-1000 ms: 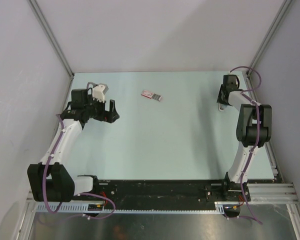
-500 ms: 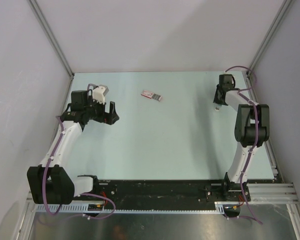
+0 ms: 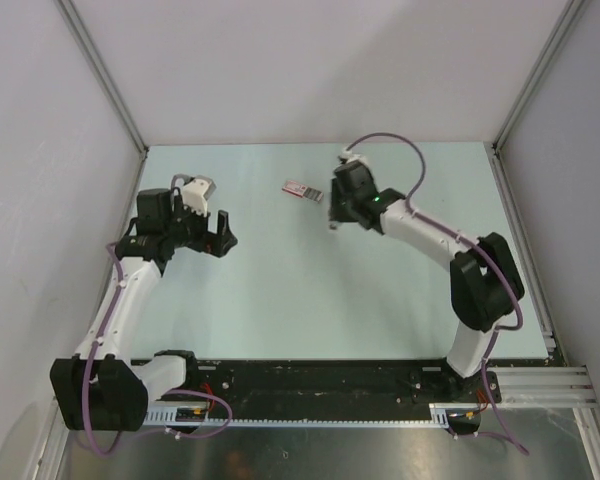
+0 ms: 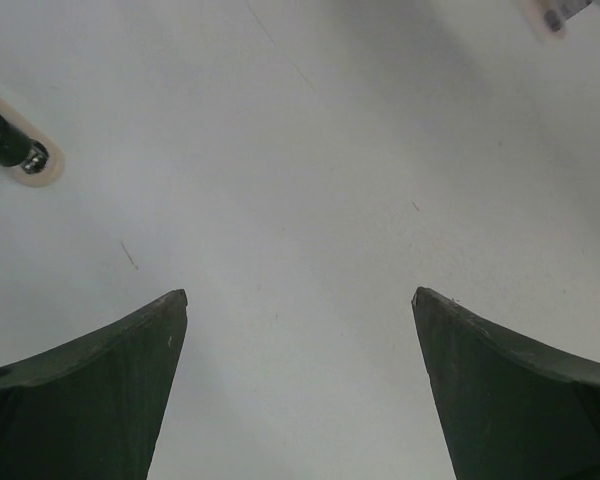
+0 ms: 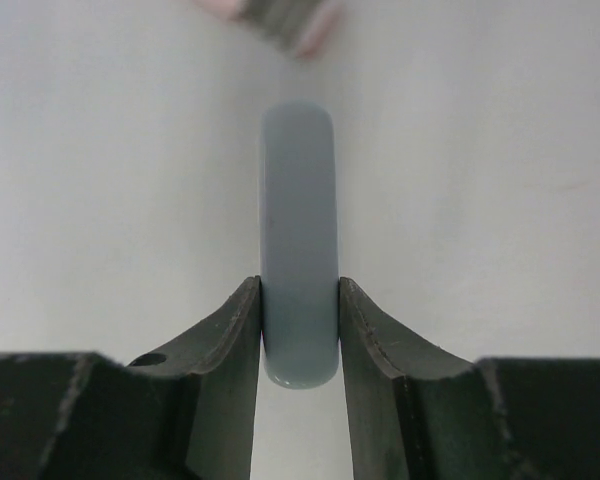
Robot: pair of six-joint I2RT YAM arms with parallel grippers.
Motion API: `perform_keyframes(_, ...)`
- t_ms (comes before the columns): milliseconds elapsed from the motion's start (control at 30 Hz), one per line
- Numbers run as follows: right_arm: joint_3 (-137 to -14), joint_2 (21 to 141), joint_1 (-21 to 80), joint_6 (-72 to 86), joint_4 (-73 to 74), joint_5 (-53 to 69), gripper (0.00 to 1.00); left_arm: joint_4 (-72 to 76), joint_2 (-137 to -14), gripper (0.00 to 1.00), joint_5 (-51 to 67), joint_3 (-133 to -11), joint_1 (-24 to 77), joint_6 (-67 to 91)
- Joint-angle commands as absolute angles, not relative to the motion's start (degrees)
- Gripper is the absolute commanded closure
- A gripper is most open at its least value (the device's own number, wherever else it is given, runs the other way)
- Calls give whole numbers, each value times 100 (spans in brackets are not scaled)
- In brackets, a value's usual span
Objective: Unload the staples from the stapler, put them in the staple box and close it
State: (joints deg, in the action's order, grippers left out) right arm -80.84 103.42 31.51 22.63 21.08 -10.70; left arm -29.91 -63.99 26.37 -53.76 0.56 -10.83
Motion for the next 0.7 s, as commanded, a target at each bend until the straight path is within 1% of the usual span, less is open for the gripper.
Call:
perform_keyframes(0, -7843, 9880, 4239, 3320, 1610, -1496, 100, -3015, -6094, 1, 3504, -5074, 18, -1521)
perform_keyframes(133, -7724, 9881, 5372, 3917, 875, -2085, 100, -3067, -6027, 0, 4029, -4773, 18, -1923)
perform_keyframes(267, -7640, 10030, 6016, 4408, -24, -2275, 100, -3115, -5902, 0, 4349, -4443, 18, -2380)
perform_keyframes(367, -7556, 10153, 6267, 4692, -635, -2242, 100, -3146, -5708, 0, 4489, -4184, 18, -2724)
perform_keyframes(567, -7277, 10208, 6474, 5166, -1328, -2161, 100, -3259, -5417, 0, 4585, -3887, -186, -3232)
perform_keyframes(667, -7218, 10256, 6492, 5293, -1443, -2088, 100, -3264, -5456, 3, 4666, -3850, -266, -3355)
